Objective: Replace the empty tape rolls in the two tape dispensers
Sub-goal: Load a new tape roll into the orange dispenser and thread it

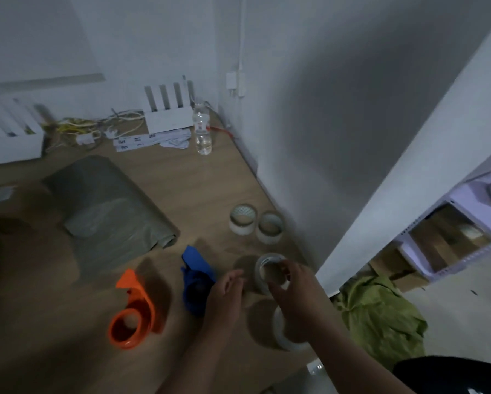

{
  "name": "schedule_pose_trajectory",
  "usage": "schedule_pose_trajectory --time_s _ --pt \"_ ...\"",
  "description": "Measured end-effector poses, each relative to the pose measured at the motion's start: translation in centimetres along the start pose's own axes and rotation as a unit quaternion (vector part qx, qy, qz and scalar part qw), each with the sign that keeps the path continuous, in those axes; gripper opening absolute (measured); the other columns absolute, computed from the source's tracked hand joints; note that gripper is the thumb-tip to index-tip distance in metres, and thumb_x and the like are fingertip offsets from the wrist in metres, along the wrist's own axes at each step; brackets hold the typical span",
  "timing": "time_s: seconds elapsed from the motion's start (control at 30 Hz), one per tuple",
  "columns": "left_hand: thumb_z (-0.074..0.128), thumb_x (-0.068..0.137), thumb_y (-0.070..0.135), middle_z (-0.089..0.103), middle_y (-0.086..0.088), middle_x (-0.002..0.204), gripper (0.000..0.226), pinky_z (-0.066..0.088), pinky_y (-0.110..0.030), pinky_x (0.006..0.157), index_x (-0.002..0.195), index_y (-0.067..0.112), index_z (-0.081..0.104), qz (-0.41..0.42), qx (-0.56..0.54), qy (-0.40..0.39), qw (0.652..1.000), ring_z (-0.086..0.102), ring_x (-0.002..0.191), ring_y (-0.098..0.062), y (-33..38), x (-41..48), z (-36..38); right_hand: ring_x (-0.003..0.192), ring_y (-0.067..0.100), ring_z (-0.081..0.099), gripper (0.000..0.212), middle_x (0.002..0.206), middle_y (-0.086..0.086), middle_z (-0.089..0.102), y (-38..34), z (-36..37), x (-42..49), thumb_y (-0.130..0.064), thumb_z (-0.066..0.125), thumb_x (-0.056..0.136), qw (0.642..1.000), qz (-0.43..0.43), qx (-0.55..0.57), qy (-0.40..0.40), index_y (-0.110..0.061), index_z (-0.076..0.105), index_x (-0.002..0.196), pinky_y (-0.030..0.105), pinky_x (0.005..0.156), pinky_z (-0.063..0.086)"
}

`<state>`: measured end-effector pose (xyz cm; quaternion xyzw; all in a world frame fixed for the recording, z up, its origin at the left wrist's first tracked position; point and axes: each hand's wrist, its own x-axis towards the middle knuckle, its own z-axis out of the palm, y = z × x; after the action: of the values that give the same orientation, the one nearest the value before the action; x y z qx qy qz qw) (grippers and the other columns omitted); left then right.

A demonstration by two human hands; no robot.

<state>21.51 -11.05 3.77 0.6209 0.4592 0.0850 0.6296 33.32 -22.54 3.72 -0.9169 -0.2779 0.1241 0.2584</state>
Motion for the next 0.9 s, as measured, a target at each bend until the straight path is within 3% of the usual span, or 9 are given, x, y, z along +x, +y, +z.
schedule_pose_trajectory --time_s 0.17,0.3,0.4,0.5,0.63,0.77,0.9 --pt "0.048 0.098 0.022 0.069 0.005 0.106 0.021 0.045 -0.017 0.07 0.11 0.025 0.064 -0.011 -0.049 0.043 0.998 0.063 0.095 -0.005 0.4 0.0 1.5 0.101 0.023 0.067 0.053 0.114 -0.002 0.071 0.1 0.1 2.4 -0.061 0.046 0.074 0.991 -0.061 -0.1 -0.059 -0.031 0.061 0.116 0.038 0.088 0.052" --pt "0.044 0.1 0.018 0.073 -0.003 0.099 0.022 0.047 -0.02 0.069 0.109 0.02 0.065 -0.03 -0.087 0.082 0.992 0.067 0.091 -0.01 -0.3 0.1 1.7 0.122 0.019 0.054 0.047 0.133 -0.002 0.058 -0.4 1.0 3.4 -0.044 0.06 0.086 0.985 -0.07 -0.094 -0.127 -0.023 0.057 0.128 0.023 0.093 0.031" --pt "0.045 0.101 0.017 0.074 -0.007 0.093 0.022 0.054 -0.028 0.076 0.104 0.018 0.066 -0.035 -0.096 0.113 0.988 0.07 0.09 -0.018 -1.5 -0.1 1.5 0.125 0.029 0.051 0.057 0.134 0.01 0.057 -0.1 2.8 4.0 -0.036 0.068 0.08 0.98 -0.055 -0.06 -0.182 -0.012 0.055 0.13 0.032 0.103 0.037" --pt "0.046 0.1 0.016 0.074 -0.011 0.087 0.023 0.055 -0.037 0.083 0.097 0.021 0.068 -0.033 -0.121 0.133 0.983 0.07 0.086 -0.022 -2.5 -0.1 0.9 0.119 0.034 0.055 0.06 0.128 0.015 0.06 0.7 4.7 5.1 -0.037 0.066 0.074 0.974 -0.034 -0.074 -0.211 -0.009 0.055 0.126 0.037 0.099 0.044" --pt "0.044 0.1 0.011 0.073 -0.011 0.078 0.025 0.054 -0.04 0.079 0.096 0.017 0.069 -0.036 -0.126 0.153 0.98 0.067 0.075 -0.022 -3.7 -0.1 -0.2 0.117 0.032 0.058 0.055 0.127 0.012 0.062 0.3 5.4 5.5 -0.033 0.065 0.079 0.969 -0.015 -0.085 -0.229 -0.008 0.054 0.127 0.037 0.095 0.048" --pt "0.044 0.098 0.004 0.069 -0.008 0.068 0.028 0.05 -0.038 0.074 0.091 0.017 0.069 -0.035 -0.142 0.167 0.975 0.063 0.069 -0.021 -4.6 -0.4 -1.5 0.103 0.031 0.064 0.033 0.114 0.01 0.066 -0.3 6.1 5.5 -0.027 0.056 0.089 0.966 0.011 -0.119 -0.23 -0.014 0.055 0.119 0.037 0.085 0.053" --pt "0.045 0.097 0.003 0.068 -0.008 0.071 0.029 0.048 -0.033 0.072 0.089 0.019 0.068 -0.033 -0.153 0.173 0.972 0.062 0.068 -0.018 -4.9 -1.2 -3.1 0.116 0.029 0.062 0.046 0.127 0.011 0.064 -0.6 6.6 5.5 -0.025 0.056 0.087 0.95 -0.001 -0.172 -0.261 -0.008 0.051 0.13 0.035 0.094 0.05"
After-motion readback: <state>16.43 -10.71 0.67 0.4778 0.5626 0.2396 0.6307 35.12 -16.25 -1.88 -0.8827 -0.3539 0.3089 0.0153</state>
